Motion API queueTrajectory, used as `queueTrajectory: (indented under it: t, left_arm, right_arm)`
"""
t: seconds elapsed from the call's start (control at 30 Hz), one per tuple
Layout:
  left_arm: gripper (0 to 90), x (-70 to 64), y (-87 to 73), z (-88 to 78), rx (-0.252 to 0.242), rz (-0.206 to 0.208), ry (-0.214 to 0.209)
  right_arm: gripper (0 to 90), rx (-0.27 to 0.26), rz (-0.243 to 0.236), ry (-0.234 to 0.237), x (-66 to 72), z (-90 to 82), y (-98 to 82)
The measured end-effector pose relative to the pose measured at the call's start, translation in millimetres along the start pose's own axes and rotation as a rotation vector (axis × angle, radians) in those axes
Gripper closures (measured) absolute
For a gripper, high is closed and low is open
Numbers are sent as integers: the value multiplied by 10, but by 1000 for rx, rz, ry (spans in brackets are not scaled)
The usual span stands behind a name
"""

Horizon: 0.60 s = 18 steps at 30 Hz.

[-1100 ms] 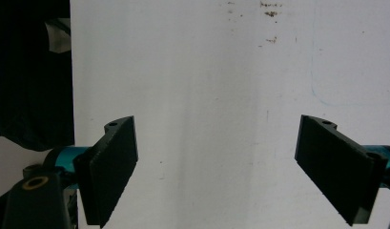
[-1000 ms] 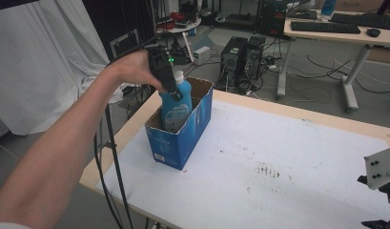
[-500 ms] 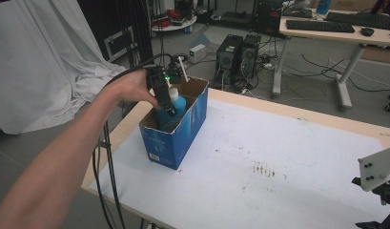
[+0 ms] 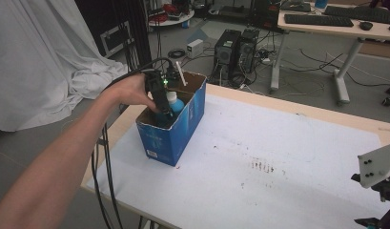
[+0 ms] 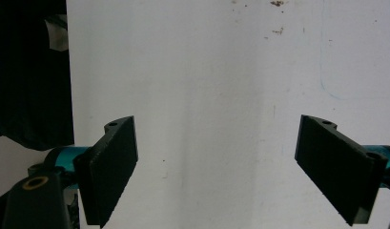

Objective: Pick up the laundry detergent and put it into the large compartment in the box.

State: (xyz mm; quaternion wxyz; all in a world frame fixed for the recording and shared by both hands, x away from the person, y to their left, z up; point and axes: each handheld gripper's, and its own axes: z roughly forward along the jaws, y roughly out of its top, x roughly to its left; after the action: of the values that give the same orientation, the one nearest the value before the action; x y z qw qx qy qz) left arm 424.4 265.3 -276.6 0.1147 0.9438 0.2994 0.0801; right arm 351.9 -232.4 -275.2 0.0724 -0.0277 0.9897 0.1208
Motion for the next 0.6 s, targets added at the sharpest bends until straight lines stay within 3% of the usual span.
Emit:
queueTrajectory:
  t: [0.6]
  left_arm:
    - [367, 5, 1, 4, -1, -1, -2]
  right_arm:
    - [136, 5, 1, 9, -12, 29, 31]
